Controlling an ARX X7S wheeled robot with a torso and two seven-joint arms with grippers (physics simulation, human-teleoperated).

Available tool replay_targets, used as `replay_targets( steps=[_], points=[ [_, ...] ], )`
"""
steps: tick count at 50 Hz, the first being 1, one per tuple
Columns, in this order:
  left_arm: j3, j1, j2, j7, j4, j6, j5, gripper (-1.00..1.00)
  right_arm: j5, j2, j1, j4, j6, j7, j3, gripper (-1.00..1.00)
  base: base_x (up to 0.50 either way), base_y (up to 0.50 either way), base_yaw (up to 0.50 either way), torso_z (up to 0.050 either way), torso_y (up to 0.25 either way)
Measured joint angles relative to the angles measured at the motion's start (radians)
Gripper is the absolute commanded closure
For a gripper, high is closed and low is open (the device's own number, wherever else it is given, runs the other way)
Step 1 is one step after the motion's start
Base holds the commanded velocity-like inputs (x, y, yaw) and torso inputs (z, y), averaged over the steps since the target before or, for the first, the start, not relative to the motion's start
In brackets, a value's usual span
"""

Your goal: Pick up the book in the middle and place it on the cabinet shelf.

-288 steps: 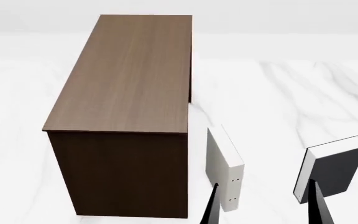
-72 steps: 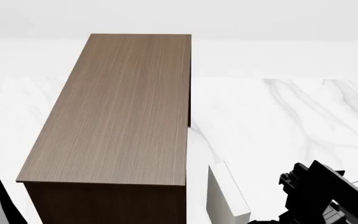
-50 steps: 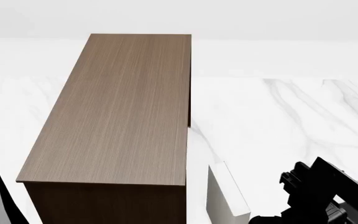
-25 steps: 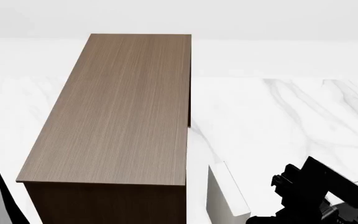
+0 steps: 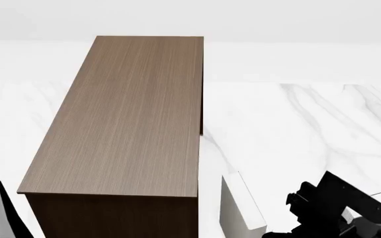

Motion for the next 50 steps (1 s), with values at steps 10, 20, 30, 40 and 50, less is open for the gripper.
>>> replay_targets(
  steps=[10, 20, 30, 40, 50],
  points=[
    [0.005, 0.0, -0.004, -0.001, 0.0, -0.004, -0.003, -1.0, 0.005, -0.001, 0.006, 0.037, -0.017, -0.004, -0.006, -1.0, 0.0, 0.0, 0.0, 0.0, 0.0],
    [0.009, 0.0, -0.007, -0.004, -0.002, -0.005, -0.004, -1.0, 0.007, -0.003, 0.011, 0.077, -0.041, -0.011, -0.016, -1.0, 0.0, 0.0, 0.0, 0.0, 0.0],
    [0.014, 0.0, -0.01, -0.008, -0.008, -0.002, -0.004, -1.0, 0.007, -0.004, 0.018, 0.123, -0.067, -0.019, -0.026, -1.0, 0.0, 0.0, 0.0, 0.0, 0.0],
    [0.018, -0.002, -0.013, -0.012, -0.013, -0.001, -0.003, -1.0, 0.008, -0.006, 0.029, 0.174, -0.096, -0.027, -0.035, -1.0, 0.0, 0.0, 0.0, 0.0, 0.0],
    [0.022, -0.004, -0.016, -0.016, -0.017, 0.001, -0.003, -1.0, 0.009, -0.007, 0.044, 0.224, -0.128, -0.034, -0.04, -1.0, 0.0, 0.0, 0.0, 0.0, 0.0]
  ],
)
